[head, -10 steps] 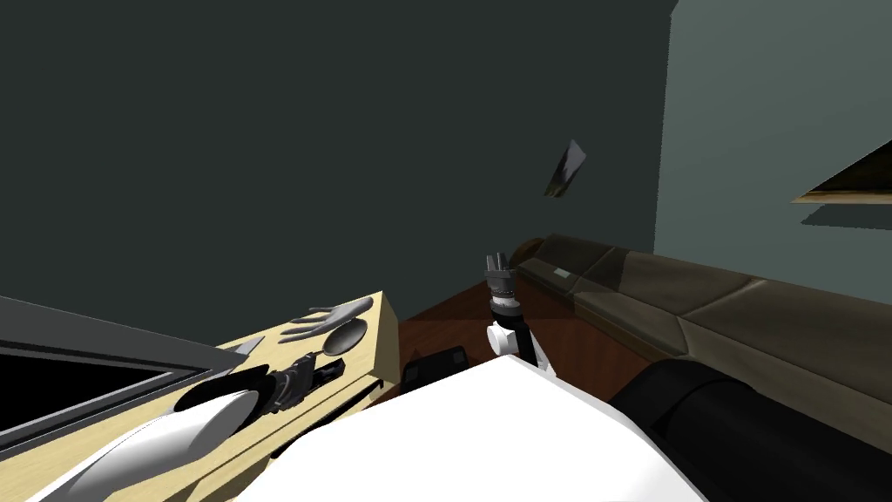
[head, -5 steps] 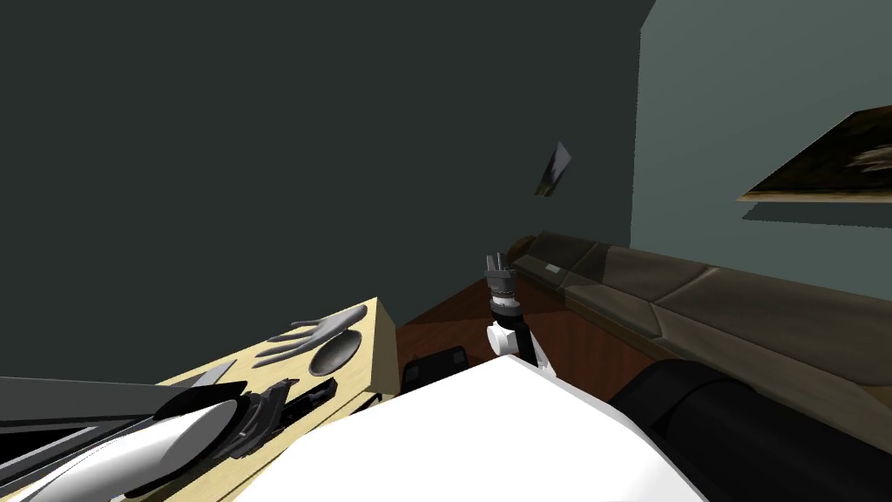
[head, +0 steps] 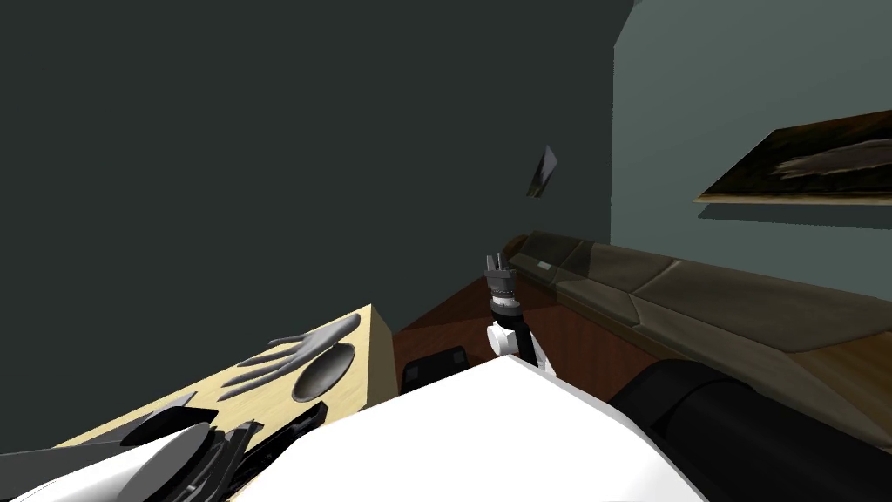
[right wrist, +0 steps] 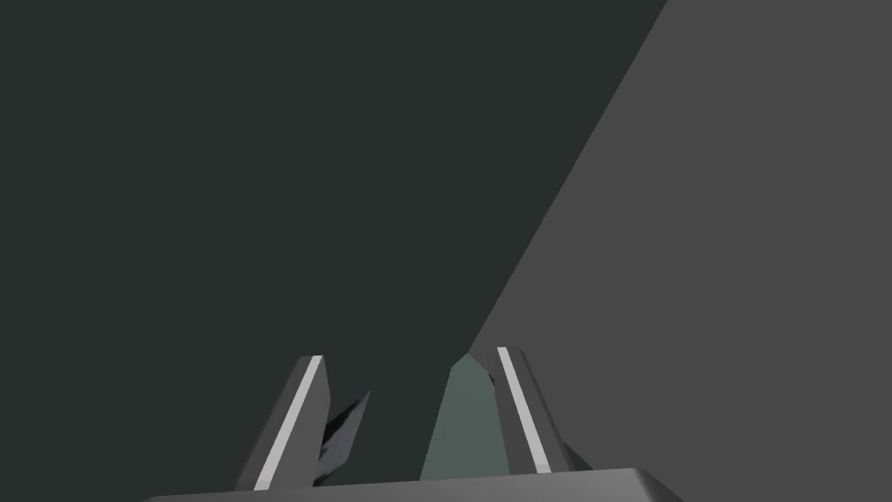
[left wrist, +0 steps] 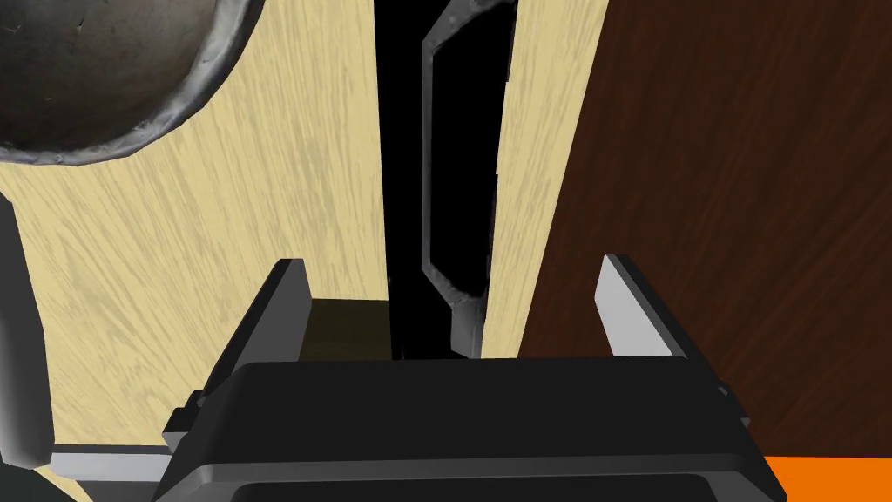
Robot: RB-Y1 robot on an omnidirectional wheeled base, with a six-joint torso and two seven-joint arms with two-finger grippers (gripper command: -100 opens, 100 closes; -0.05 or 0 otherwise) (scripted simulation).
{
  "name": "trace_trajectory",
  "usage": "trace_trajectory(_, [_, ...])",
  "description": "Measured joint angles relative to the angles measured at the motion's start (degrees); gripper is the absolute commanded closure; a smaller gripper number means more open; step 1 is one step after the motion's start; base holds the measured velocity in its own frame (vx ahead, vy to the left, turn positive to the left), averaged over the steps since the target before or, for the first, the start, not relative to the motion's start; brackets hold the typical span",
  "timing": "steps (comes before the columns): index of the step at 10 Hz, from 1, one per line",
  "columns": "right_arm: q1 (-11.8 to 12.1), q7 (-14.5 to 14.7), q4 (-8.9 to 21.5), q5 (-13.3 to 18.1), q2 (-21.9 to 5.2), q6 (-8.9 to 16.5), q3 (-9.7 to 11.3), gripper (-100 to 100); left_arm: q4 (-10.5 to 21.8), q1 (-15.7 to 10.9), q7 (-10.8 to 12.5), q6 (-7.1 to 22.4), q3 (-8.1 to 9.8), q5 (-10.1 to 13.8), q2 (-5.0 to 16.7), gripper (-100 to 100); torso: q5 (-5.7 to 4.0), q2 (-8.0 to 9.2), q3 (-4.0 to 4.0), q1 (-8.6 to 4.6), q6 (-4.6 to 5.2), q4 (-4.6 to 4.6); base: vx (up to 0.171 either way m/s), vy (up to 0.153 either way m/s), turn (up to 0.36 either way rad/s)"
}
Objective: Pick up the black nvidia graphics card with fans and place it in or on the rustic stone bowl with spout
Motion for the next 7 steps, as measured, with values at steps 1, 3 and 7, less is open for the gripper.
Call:
trace_trajectory(1, [0.0, 0.0, 0.0, 0.0, 0.0, 0.0, 0.0, 0, 0.2, -0.1, -0.1, 0.2, -0.14, 0.1, 0.1, 0, -0.01, 0.09, 0.04, -0.03, -0.04, 0.01, 0.006, 0.002, 0.006])
trace_trajectory(3, [0.0, 0.0, 0.0, 0.0, 0.0, 0.0, 0.0, 0, 0.7, 0.1, -0.3, -0.2, -0.25, -0.4, -0.7, -100, 0.00, 0.24, 0.14, -0.03, -0.04, 0.05, 0.006, 0.013, -0.033])
trace_trajectory(7, [0.0, 0.0, 0.0, 0.0, 0.0, 0.0, 0.0, 0, 2.9, -0.6, -1.2, -1.6, -0.89, -1.6, -2.4, 100, -0.02, 0.29, 0.17, -0.07, -0.04, 0.06, -0.002, 0.001, -0.007])
